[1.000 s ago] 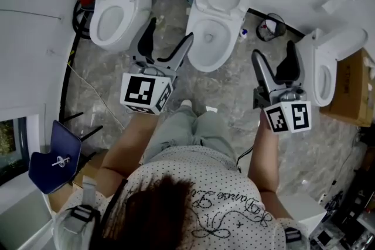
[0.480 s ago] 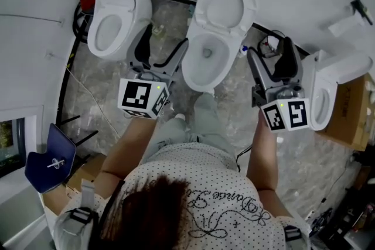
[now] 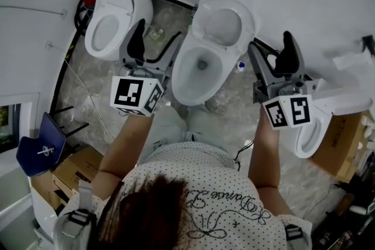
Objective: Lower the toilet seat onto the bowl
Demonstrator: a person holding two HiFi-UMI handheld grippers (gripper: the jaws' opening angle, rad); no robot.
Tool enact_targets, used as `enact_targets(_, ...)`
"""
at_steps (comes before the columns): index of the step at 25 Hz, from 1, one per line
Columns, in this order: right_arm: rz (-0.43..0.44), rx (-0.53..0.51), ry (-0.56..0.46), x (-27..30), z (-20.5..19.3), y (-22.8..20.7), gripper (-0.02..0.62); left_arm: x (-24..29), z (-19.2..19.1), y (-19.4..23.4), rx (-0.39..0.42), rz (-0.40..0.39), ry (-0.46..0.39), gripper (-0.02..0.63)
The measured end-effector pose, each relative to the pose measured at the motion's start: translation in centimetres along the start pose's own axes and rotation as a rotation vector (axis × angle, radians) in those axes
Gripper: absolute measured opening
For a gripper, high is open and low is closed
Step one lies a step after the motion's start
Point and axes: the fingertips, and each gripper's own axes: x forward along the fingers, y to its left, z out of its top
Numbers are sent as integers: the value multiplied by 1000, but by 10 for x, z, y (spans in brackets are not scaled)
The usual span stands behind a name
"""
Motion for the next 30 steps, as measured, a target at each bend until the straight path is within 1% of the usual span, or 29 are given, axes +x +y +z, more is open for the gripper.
enact_targets(4, -1, 20, 11, 20, -11, -15, 425, 18, -6, 6, -6, 4, 4, 370)
enact_targets(9, -32, 25, 25, 43, -18, -29, 416, 51, -16, 16, -11, -31, 27, 370)
enact_targets(12, -79, 22, 28, 59, -21, -39, 410, 76, -18, 25, -6, -85, 29, 370)
enact_targets(16, -155, 28, 49, 84, -34, -54, 407, 112, -16, 41, -18, -164, 10, 370)
enact_targets(20, -223, 39, 76, 111, -51, -73, 403, 151, -28, 57, -13, -217, 42, 368)
enact_targets(25, -308, 68, 110, 136, -82, -100, 388, 193, -51, 75, -28, -249, 83, 368)
enact_targets(30, -359, 96, 155, 148, -111, -122, 366, 222, -70, 79, -53, -270, 115, 368)
